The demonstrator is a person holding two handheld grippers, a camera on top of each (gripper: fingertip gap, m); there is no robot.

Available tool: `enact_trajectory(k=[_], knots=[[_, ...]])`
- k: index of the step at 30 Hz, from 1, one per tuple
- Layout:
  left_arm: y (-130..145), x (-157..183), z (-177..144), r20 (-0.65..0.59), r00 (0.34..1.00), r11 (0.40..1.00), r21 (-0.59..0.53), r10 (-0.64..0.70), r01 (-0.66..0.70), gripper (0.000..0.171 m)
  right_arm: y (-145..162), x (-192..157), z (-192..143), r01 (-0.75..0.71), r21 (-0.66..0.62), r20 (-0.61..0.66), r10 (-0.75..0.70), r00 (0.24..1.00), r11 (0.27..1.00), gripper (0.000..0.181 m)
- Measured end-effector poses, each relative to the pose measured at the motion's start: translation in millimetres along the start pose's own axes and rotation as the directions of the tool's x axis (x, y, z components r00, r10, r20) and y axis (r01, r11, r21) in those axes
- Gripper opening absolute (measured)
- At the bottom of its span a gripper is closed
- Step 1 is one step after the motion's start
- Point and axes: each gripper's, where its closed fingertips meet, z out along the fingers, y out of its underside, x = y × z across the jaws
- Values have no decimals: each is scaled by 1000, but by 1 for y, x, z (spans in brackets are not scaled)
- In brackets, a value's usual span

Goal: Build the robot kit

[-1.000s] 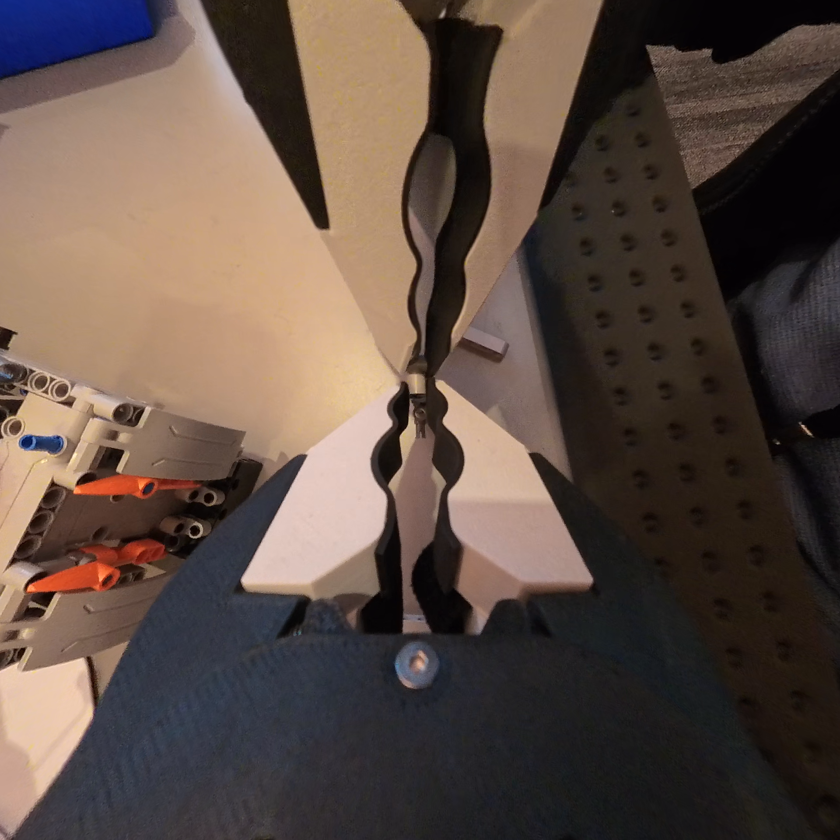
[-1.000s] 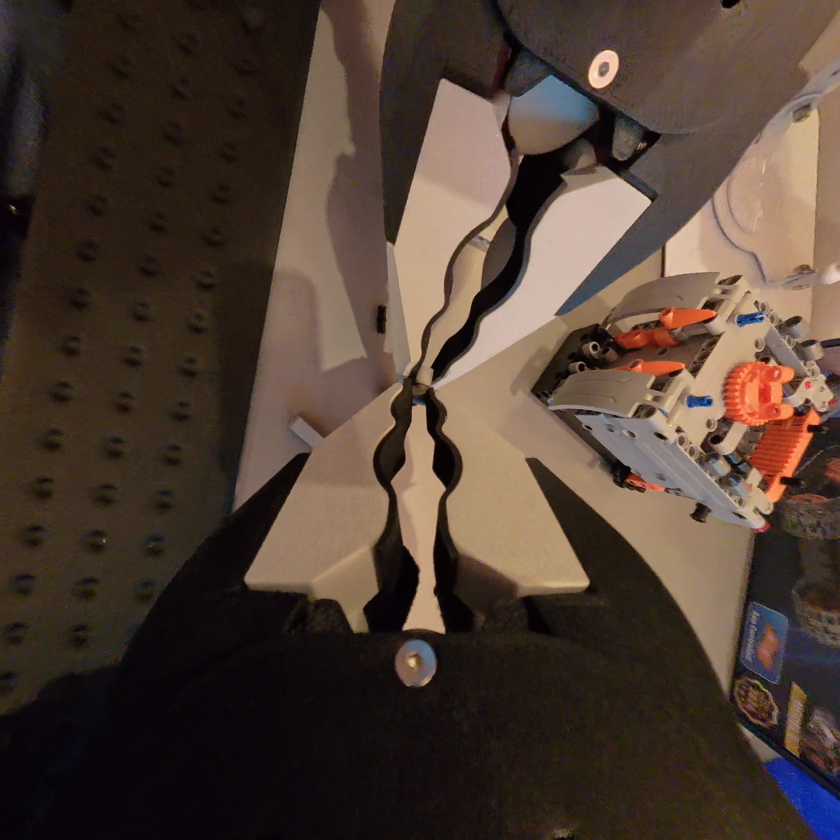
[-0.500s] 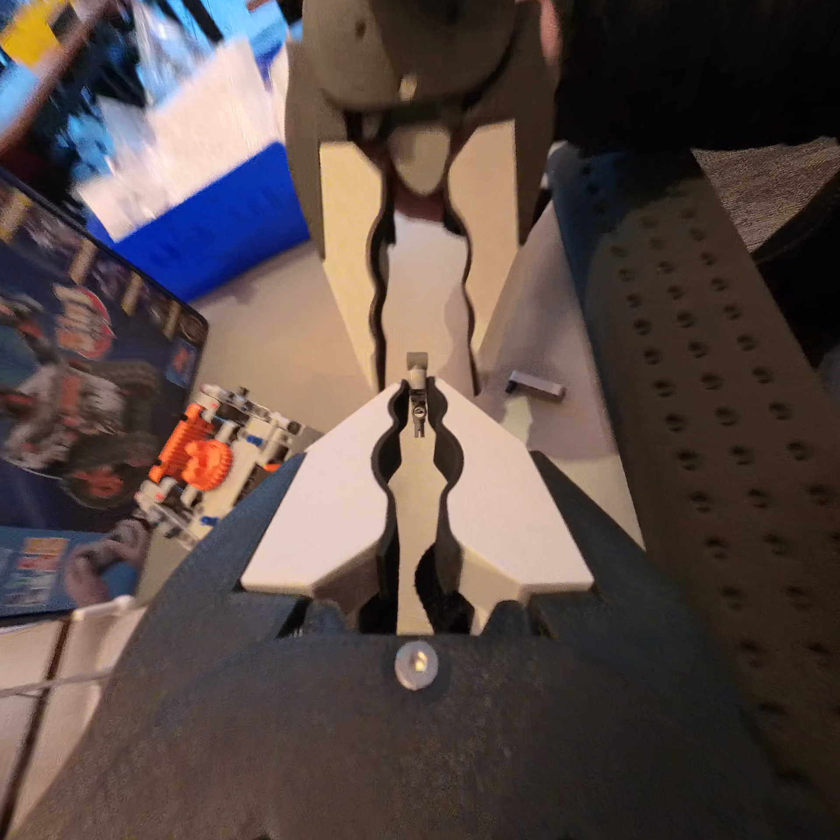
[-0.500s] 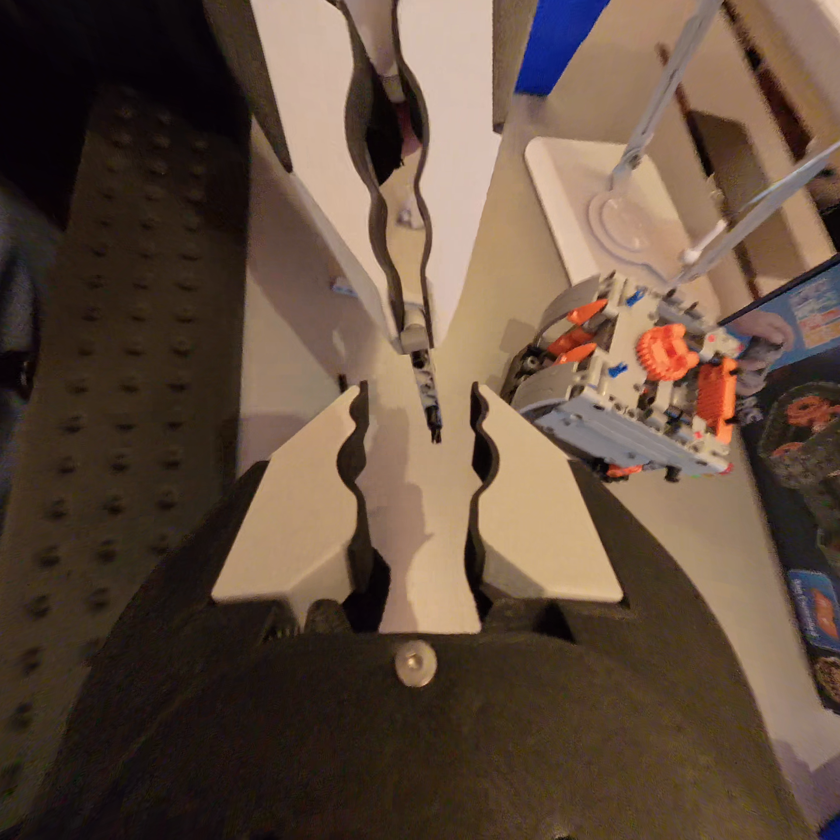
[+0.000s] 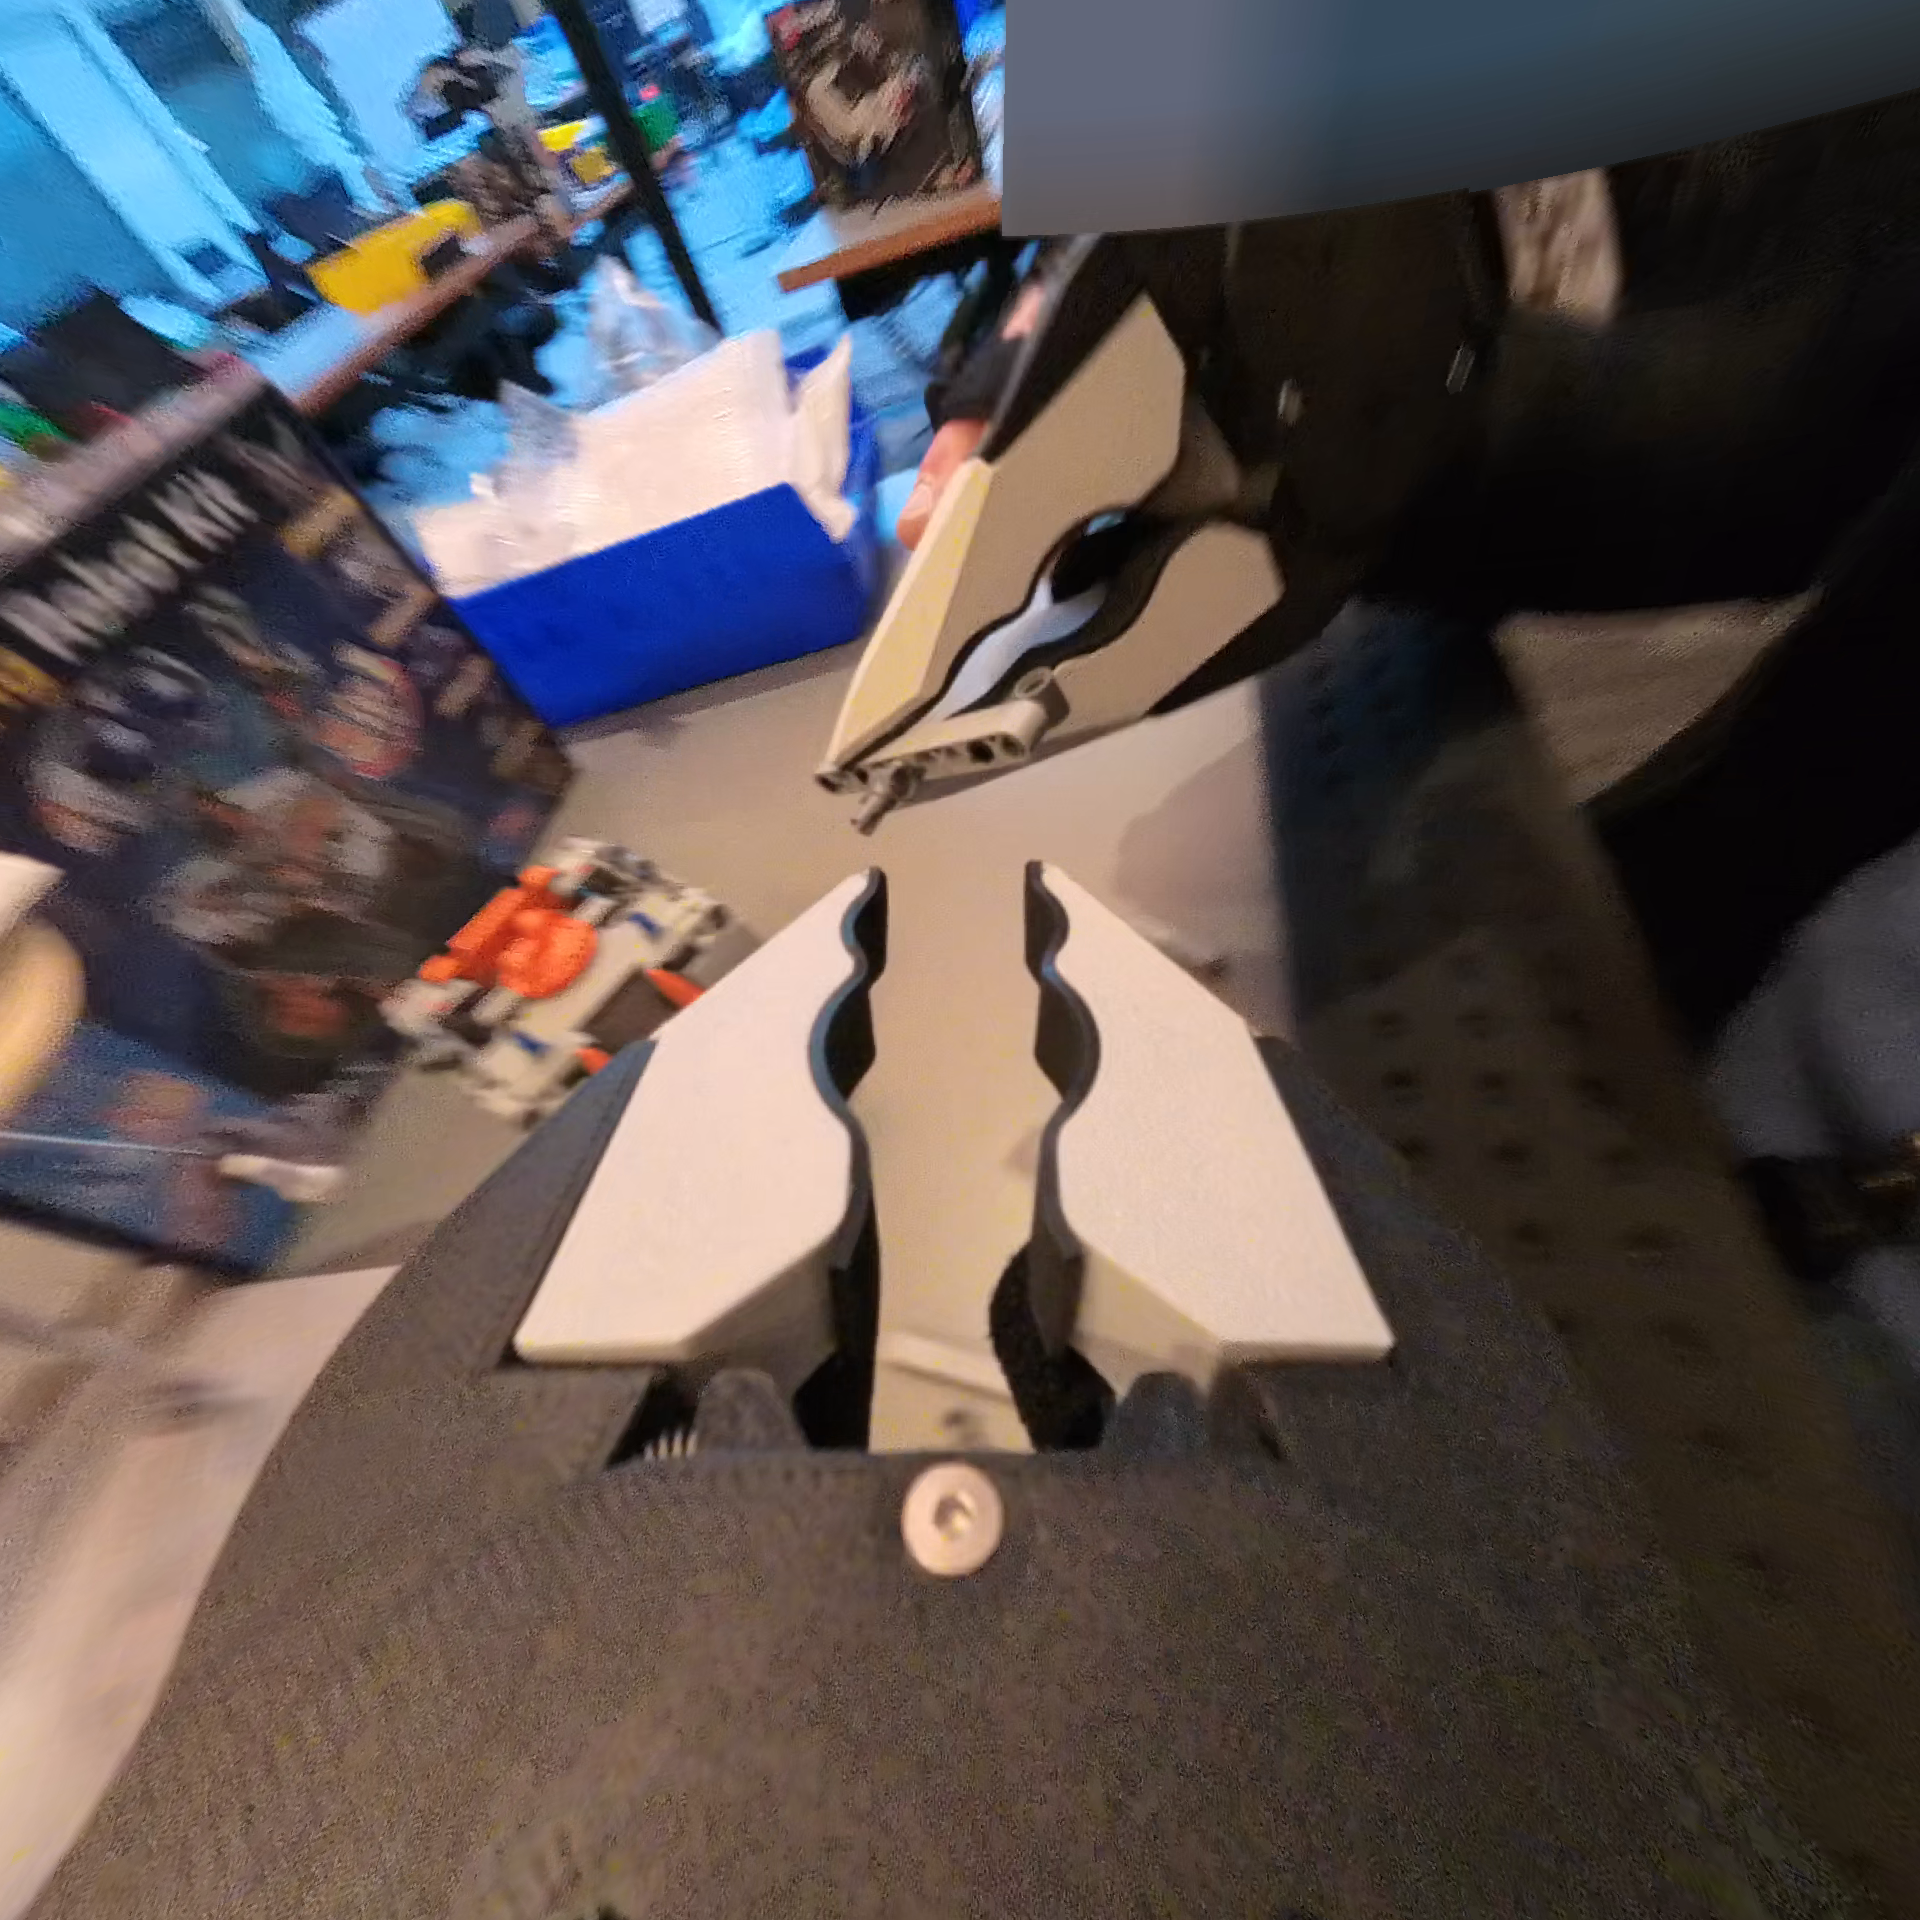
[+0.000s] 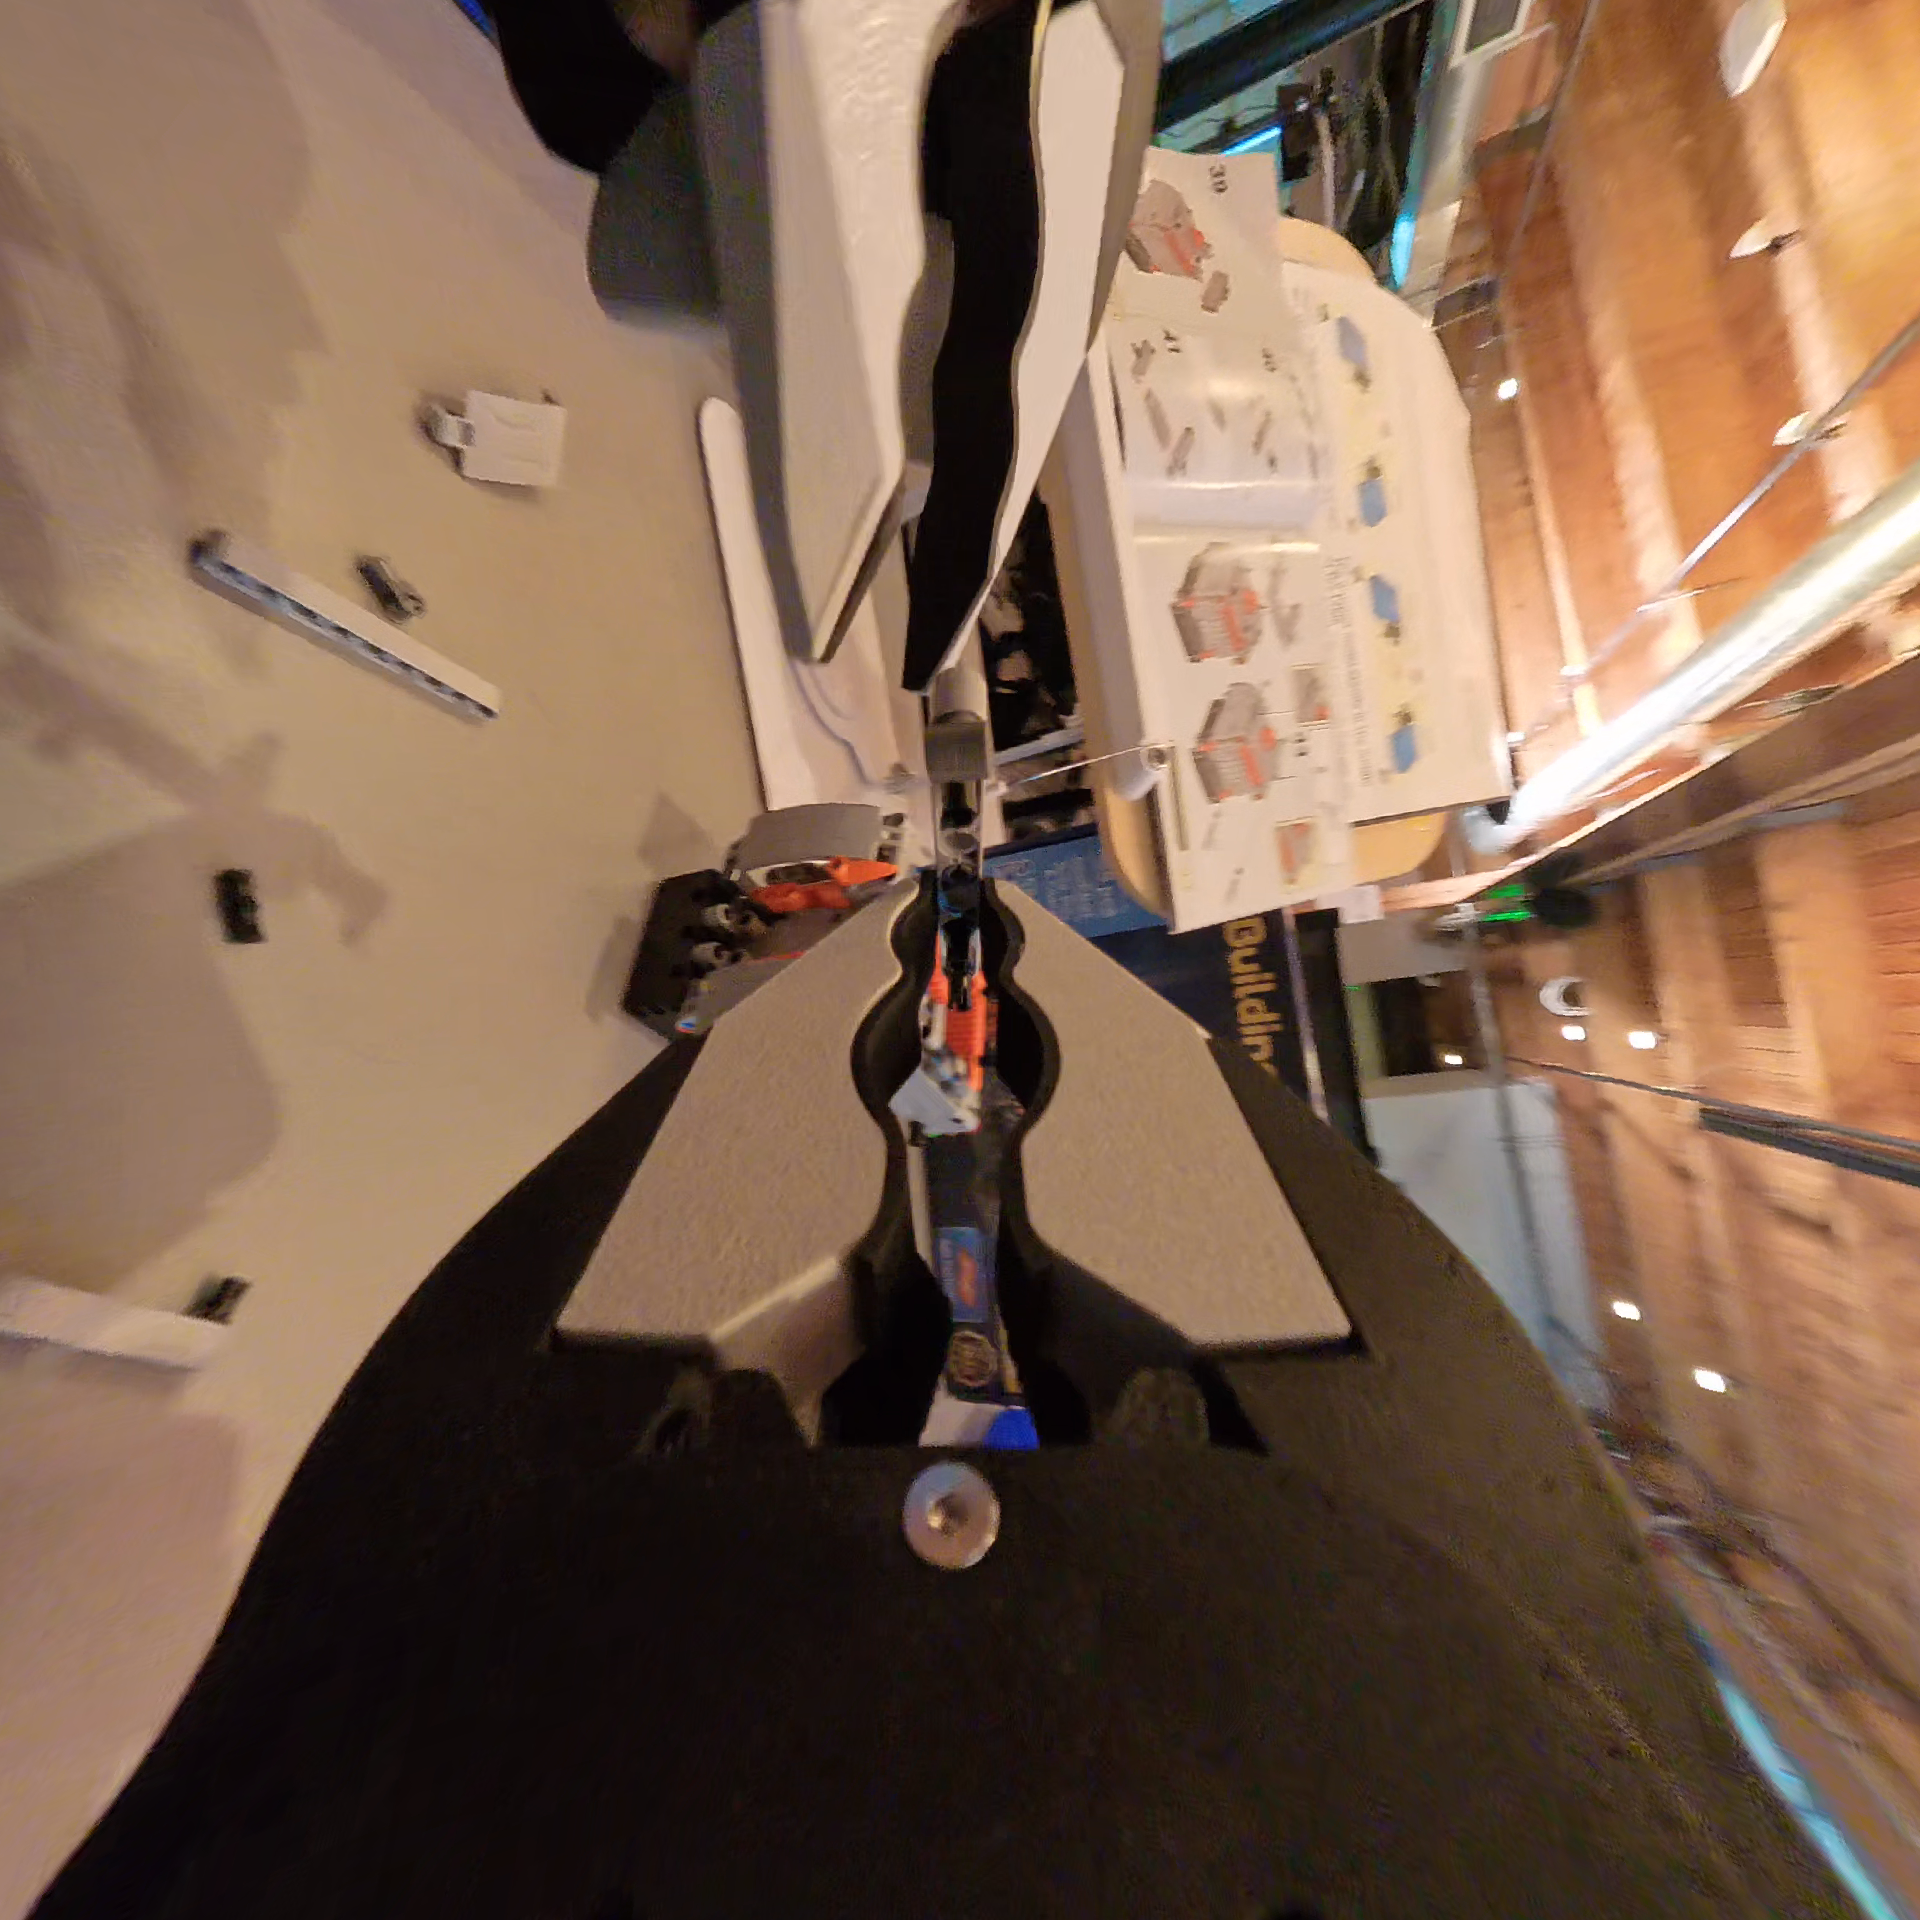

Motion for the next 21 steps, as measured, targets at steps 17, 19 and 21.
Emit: enact_trajectory(k=[17, 19, 21], knots=[[-22, -2, -24, -643, 504, 609, 74, -576, 790, 27, -41, 13, 16, 300, 22, -112, -295, 949, 954, 4], [-21, -7, -26, -649, 495, 592, 84, -578, 802, 21, -44, 16, 20, 298, 26, -118, -293, 949, 954, 4], [-20, -12, -28, -654, 482, 573, 90, -583, 815, 18, -45, 18, 24, 294, 27, -119, -288, 950, 956, 4]])
